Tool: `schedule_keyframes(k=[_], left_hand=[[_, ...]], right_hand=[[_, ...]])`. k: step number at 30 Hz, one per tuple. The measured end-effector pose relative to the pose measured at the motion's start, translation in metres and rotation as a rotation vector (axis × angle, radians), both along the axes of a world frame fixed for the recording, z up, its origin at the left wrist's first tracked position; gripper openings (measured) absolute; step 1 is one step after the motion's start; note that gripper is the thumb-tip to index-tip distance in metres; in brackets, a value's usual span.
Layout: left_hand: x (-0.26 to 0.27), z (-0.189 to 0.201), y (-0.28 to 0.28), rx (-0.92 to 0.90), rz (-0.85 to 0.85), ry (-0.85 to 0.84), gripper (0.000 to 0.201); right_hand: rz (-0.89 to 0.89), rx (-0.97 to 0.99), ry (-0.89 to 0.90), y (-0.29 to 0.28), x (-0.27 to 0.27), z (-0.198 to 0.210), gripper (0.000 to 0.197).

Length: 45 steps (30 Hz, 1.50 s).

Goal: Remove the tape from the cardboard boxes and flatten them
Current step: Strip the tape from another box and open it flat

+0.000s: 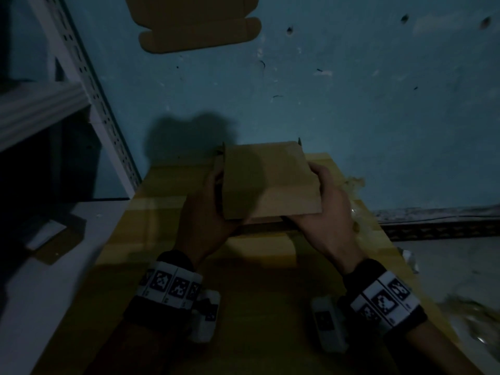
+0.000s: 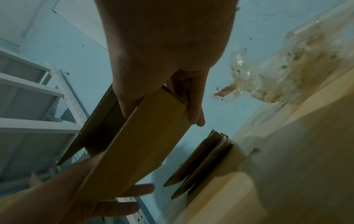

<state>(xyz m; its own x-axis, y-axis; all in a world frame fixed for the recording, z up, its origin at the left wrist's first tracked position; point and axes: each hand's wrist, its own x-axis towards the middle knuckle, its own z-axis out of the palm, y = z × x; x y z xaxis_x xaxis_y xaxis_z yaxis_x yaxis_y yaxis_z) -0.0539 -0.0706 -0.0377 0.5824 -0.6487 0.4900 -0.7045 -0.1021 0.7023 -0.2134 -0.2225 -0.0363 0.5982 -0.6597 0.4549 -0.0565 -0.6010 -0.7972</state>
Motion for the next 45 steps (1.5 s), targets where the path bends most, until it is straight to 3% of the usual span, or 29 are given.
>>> schedule_keyframes(k=[10, 22, 26, 32, 36, 38, 41, 43, 45], left_hand=[[-0.001, 0.002, -0.003, -0.101, -0.028, 0.033, 0.085], [-0.005, 0.008, 0.002, -0.020, -0.058, 0.055, 0.090], [-0.004, 0.007, 0.005, 0.002, -0.108, 0.110, 0.074], [0.000, 0.003, 0.010, 0.021, -0.255, 0.178, 0.088], [-0.002, 0.008, 0.013, -0.060, -0.364, 0.260, 0.070], [0.000, 0.009, 0.014, -0.049, -0.372, 0.268, 0.073], [0.005, 0.007, 0.014, 0.027, -0.342, 0.247, 0.079], [0.011, 0.002, 0.015, 0.102, -0.373, 0.276, 0.090], [0.014, -0.005, 0.015, 0.198, -0.459, 0.357, 0.116]], right_hand=[[0.065, 0.020, 0.007, 0.001, 0.001, -0.001, 0.101], [0.096, 0.044, -0.038, -0.001, 0.002, -0.002, 0.099], [0.077, 0.019, -0.013, -0.004, 0.002, -0.004, 0.092], [0.172, 0.102, -0.016, -0.016, 0.001, -0.012, 0.087], [0.228, 0.167, -0.049, -0.014, -0.006, -0.005, 0.066], [0.237, 0.209, -0.055, -0.013, -0.009, -0.002, 0.057], [0.273, 0.266, -0.086, -0.017, -0.009, -0.005, 0.026], [0.292, 0.295, -0.137, -0.019, -0.011, -0.004, 0.040], [0.338, 0.352, -0.210, -0.019, -0.012, -0.001, 0.062]])
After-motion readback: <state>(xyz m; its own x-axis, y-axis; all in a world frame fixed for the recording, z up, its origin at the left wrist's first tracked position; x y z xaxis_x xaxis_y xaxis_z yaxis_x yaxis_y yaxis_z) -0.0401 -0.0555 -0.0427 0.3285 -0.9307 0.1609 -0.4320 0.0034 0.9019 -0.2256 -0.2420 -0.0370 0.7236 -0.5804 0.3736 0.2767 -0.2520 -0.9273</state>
